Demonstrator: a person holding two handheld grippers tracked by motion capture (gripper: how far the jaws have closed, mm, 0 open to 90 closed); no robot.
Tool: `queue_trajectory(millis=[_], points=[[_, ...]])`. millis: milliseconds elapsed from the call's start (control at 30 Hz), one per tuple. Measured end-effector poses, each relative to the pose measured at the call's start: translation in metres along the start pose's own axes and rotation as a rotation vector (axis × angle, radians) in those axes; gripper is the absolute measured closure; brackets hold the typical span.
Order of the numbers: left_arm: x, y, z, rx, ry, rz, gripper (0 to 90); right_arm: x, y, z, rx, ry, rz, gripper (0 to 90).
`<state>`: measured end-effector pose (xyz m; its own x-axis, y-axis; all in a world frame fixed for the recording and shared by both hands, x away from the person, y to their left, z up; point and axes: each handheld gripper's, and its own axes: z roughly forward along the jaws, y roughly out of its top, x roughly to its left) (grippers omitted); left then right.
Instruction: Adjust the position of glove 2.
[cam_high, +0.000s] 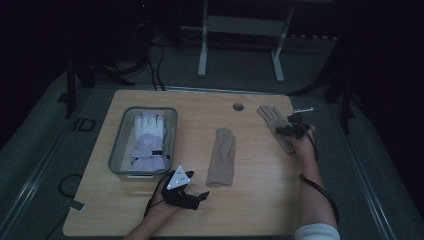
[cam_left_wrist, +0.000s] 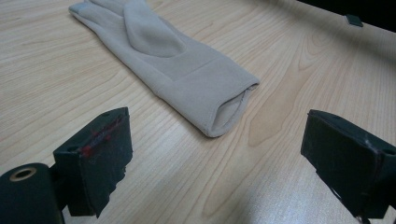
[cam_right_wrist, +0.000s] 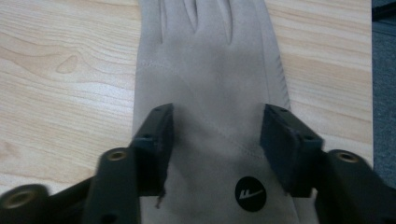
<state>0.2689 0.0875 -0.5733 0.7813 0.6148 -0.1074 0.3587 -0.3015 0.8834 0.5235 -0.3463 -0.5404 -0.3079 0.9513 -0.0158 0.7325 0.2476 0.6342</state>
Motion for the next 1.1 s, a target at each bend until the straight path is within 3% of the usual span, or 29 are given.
queue_trajectory(millis=[100,200,467,633,1100], points=[[0.0,0.0,0.0,0.002,0.001,0.0,9.3,0.003,0.001,-0.003,0.019,-0.012,0.015,74.1],[0.0,0.0,0.0,0.002,0.002,-0.002,9.3,0.004,0.001,-0.004,0.029,-0.002,0.059,79.6],[0.0,0.0,0.0,0.004,-0.002,0.0,9.3,0.014,0.001,-0.016,-0.001,0.023,0.12,82.3],[0.0,0.0,0.0,0.005,0.001,0.003,9.3,0.023,0.002,-0.029,-0.048,0.084,0.167,82.2],[-0.001,0.0,0.001,0.009,0.005,0.016,9.3,0.044,-0.005,-0.08,-0.151,0.107,0.192,82.4]])
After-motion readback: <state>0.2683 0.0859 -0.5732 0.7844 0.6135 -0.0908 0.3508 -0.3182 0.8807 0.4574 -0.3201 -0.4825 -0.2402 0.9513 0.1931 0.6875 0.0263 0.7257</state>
